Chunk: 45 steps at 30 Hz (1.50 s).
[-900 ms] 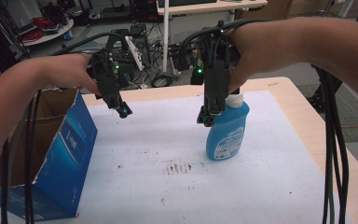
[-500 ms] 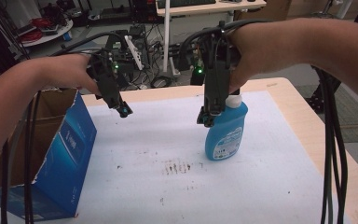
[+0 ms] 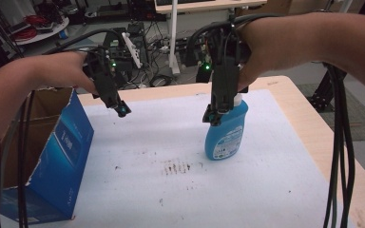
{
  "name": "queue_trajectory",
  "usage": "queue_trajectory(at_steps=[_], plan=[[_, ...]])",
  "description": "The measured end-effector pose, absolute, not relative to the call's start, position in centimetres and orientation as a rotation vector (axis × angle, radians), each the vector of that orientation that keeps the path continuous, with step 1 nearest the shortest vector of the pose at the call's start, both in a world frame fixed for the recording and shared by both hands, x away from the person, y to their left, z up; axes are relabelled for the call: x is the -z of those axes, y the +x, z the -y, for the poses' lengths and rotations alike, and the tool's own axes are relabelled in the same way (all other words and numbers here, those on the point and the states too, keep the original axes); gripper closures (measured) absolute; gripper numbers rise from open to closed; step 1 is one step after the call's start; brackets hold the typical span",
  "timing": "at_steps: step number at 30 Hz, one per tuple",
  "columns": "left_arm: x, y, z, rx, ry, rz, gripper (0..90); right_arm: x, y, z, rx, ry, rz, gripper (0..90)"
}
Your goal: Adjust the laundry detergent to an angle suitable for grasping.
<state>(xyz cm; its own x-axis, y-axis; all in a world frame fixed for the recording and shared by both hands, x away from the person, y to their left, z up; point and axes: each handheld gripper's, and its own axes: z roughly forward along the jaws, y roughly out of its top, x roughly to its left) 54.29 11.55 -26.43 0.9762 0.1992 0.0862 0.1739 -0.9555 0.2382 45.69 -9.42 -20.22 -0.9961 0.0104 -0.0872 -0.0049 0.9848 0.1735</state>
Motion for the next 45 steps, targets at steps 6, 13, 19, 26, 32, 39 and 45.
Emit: queue_trajectory(at_steps=[6,13,19,26,32,39,45], plan=[[26.2,54.1,-11.4,-0.189,2.896,-0.272,2.0,20.2,44.9,10.4,-0.277,0.033,-3.038,1.9],[25.9,53.6,-11.4,-0.206,2.869,-0.296,2.0,20.6,43.4,12.2,-0.284,0.057,-3.024,1.9],[26.0,53.4,-11.3,-0.210,2.871,-0.289,2.0,20.8,42.5,13.5,-0.287,0.083,-3.012,1.9],[26.4,53.1,-11.1,-0.210,2.873,-0.292,2.0,22.4,40.8,15.9,-0.277,0.147,-3.018,1.9],[26.6,52.9,-10.7,-0.218,2.867,-0.284,2.0,23.3,39.5,17.6,-0.272,0.158,-3.019,1.9],[26.6,52.6,-10.5,-0.256,2.839,-0.315,2.0,24.3,38.1,19.9,-0.338,0.200,-2.979,2.0],[27.1,52.2,-10.1,-0.261,2.834,-0.328,2.0,26.0,37.6,21.2,-0.338,0.230,-2.974,2.1]])
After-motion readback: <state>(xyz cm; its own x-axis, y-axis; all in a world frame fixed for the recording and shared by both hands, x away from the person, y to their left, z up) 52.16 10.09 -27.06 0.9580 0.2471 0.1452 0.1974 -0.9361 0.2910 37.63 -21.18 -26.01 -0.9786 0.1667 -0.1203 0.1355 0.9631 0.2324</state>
